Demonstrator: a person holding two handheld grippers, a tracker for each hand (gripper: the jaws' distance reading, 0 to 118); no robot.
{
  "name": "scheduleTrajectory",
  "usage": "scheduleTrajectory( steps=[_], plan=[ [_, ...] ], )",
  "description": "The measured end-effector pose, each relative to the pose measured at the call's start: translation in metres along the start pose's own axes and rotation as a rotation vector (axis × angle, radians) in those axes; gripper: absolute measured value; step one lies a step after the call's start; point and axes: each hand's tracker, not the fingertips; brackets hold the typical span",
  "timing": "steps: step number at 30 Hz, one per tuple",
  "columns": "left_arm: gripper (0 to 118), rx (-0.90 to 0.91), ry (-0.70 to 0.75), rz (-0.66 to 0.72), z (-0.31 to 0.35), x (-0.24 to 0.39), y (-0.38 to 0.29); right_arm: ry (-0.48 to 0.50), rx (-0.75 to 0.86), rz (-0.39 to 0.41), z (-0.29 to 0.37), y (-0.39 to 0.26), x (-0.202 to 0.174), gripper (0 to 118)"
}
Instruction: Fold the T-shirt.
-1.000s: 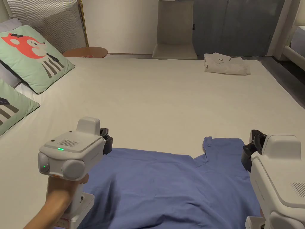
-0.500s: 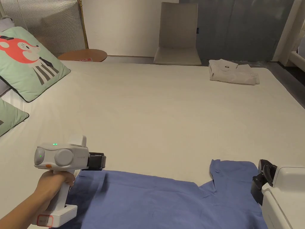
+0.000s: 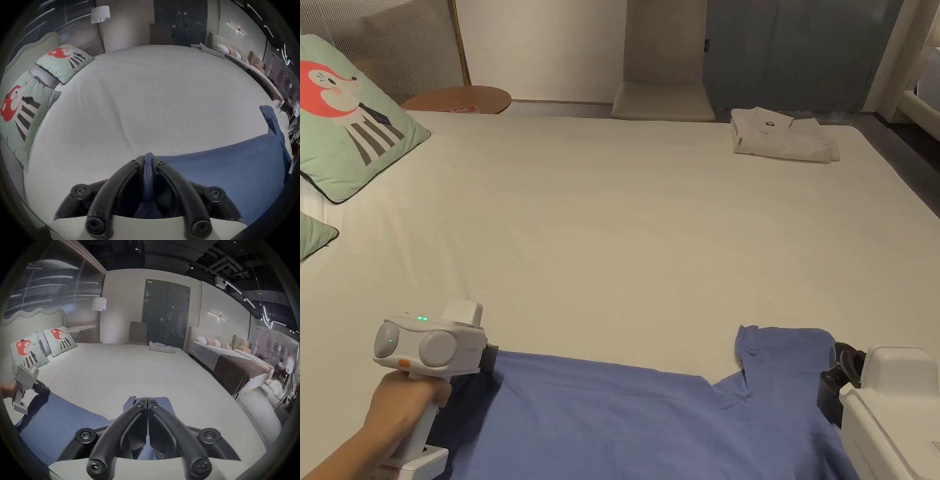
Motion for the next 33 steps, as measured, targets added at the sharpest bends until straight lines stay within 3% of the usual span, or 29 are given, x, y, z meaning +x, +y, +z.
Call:
scheduleTrajectory(
  steps=[5,6,7,9,10,11,12,15,17,22,23,24,26,27,33],
  plan=[
    [4,0.134,0.009,-0.016,0.036,0.001,-0.001,0.006,-0.137,-0.076,-0.039,0.014,0.025,1],
    [4,0.140,-0.003,-0.024,0.046,0.001,-0.001,0.000,-0.184,-0.081,-0.053,0.015,0.032,6],
    [4,0.157,-0.013,-0.025,0.054,0.001,-0.001,-0.005,-0.212,-0.097,-0.064,0.016,0.038,20],
    [4,0.195,-0.029,-0.018,0.068,-0.005,0.000,-0.014,-0.297,-0.090,-0.093,0.011,0.049,72],
    [4,0.208,-0.041,-0.013,0.074,-0.006,0.000,-0.018,-0.351,-0.100,-0.109,0.006,0.054,89],
    [4,0.217,-0.047,-0.009,0.080,-0.007,0.000,-0.030,-0.401,-0.094,-0.116,0.003,0.057,100],
    [4,0.226,-0.056,-0.004,0.086,-0.006,0.002,-0.032,-0.454,-0.118,-0.129,-0.003,0.061,102],
    [4,0.241,-0.067,0.001,0.095,-0.008,0.002,-0.034,-0.551,-0.176,-0.152,-0.023,0.067,100],
    [4,0.246,-0.070,-0.001,0.097,-0.006,0.003,-0.051,-0.593,-0.141,-0.154,-0.031,0.064,96],
    [4,0.236,-0.067,0.007,0.093,-0.006,0.001,-0.042,-0.593,-0.124,-0.147,-0.046,0.060,71],
    [4,0.234,-0.066,0.011,0.093,-0.007,-0.001,-0.042,-0.570,-0.116,-0.137,-0.040,0.057,59],
    [4,0.233,-0.063,0.015,0.093,-0.006,-0.002,-0.042,-0.572,-0.105,-0.134,-0.038,0.056,36],
    [4,0.231,-0.061,0.022,0.093,-0.005,-0.005,-0.036,-0.558,-0.075,-0.128,-0.034,0.054,20],
    [4,0.230,-0.059,0.026,0.093,-0.005,-0.007,-0.025,-0.558,-0.068,-0.128,-0.034,0.055,6],
    [4,0.243,-0.047,0.068,0.106,-0.008,-0.017,-0.030,-0.422,-0.026,-0.096,-0.015,0.054,4]
  ],
)
